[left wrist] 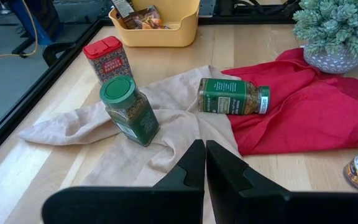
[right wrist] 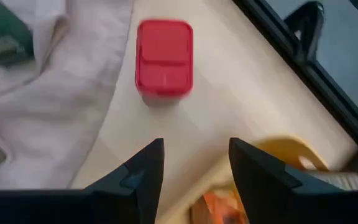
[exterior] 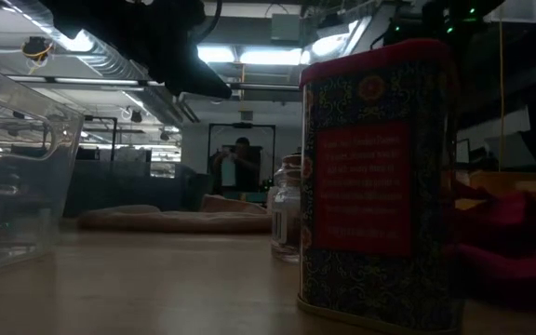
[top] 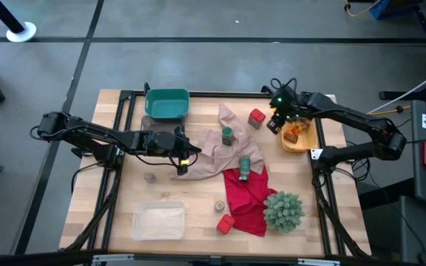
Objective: Sort spices by type
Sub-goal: Put the top red seasoning can into the black transparent bin
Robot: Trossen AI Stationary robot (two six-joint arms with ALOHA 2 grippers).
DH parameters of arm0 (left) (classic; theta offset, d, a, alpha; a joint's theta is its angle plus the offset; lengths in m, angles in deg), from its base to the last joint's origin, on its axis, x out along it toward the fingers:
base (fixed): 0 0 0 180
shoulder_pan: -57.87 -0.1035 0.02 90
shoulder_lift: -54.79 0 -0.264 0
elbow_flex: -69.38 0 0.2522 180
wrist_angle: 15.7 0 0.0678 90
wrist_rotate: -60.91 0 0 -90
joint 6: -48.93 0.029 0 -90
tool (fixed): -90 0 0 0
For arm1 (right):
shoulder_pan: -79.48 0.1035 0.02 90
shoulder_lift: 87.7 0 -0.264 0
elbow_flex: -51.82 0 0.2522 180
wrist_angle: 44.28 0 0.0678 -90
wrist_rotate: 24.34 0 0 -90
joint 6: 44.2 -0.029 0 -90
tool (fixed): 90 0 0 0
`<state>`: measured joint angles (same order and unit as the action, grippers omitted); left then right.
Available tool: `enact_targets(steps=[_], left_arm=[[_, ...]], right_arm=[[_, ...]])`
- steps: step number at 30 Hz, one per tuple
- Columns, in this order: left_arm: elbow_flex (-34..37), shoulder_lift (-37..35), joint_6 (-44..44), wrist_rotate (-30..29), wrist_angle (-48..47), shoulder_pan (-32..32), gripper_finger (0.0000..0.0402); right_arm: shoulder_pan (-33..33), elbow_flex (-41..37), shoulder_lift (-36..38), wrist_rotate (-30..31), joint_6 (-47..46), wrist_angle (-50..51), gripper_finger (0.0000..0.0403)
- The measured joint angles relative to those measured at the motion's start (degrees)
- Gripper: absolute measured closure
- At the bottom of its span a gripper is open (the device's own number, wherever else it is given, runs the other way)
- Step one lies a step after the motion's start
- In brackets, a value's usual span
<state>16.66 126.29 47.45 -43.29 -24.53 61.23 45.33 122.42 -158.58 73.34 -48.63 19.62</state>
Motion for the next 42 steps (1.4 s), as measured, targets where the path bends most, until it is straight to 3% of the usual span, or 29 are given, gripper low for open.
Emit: enact_targets(steps=[13,31,42], left_arm=[[0.0,0.0,0.0,0.0,0.0,-0.02,0.0402],[0.0,0.0,0.0,0.0,0.0,-0.01,0.0401],[0.0,0.0,0.0,0.02,0.0,-0.02,0.0401]], right_arm=[[0.0,-0.24,-10.98,-2.28,0.2,-10.33,0.0221],[0.0,-0.28,-11.96,-2.3,0.25,-14.29,0.0219],[0.0,-0.28,-11.96,-1.86,0.24,-14.32,0.0121]])
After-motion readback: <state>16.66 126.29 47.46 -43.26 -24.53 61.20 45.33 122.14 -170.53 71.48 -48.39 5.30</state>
